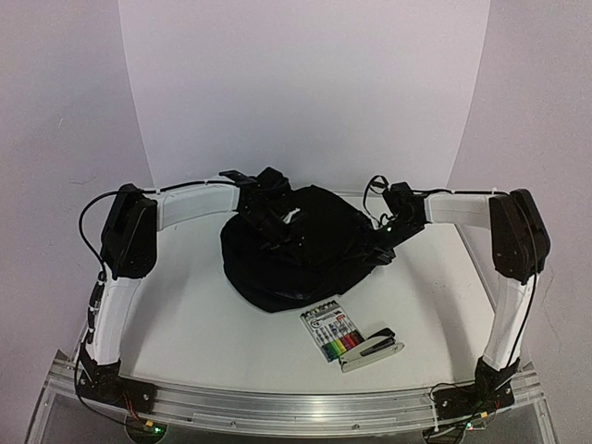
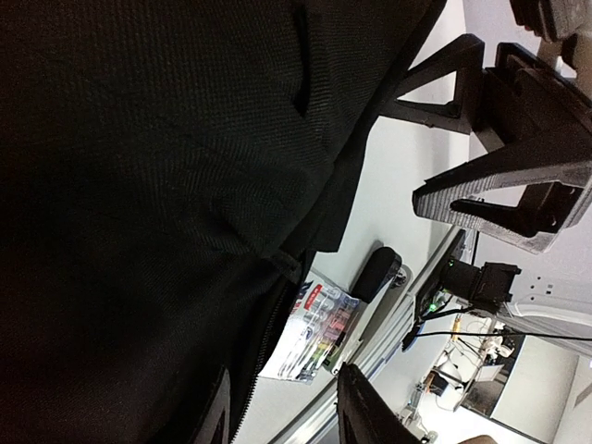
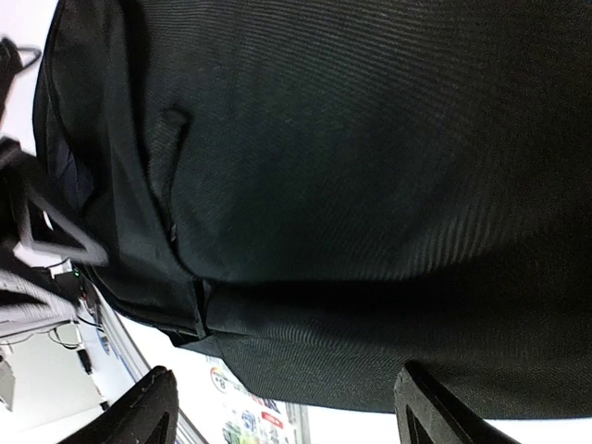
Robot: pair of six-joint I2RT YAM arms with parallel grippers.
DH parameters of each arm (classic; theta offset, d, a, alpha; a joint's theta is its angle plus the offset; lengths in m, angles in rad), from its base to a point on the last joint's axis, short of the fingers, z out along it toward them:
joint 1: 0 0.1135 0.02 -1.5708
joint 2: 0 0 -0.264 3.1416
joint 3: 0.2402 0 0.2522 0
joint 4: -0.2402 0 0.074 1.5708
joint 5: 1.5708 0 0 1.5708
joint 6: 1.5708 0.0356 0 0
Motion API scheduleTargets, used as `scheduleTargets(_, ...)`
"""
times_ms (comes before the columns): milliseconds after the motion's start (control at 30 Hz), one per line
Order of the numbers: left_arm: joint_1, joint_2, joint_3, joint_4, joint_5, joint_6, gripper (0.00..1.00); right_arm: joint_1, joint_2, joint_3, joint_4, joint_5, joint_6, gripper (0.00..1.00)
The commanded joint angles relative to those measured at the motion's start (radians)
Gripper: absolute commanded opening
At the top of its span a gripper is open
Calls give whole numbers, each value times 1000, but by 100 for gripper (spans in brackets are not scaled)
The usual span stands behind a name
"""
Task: Pack the student bag
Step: Adjust the student bag at the center of the board.
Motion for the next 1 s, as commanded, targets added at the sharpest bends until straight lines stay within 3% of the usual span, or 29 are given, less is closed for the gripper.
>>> scheduleTargets(0,-12,6,57,34,-29,-64,40,5,54,9,66,-55,62,80)
scheduleTargets(433,-18,4,11,47,-85,-119,41,76,113,27,119,-134,115,75)
scheduleTargets(800,-67,-35,-31,47,-223,-104,43,63,11,-32,118,-122,101,74)
scheduleTargets(967,-83,-53,-77,132,-274,-153,42,6,-63,-42,95,-111,81,74)
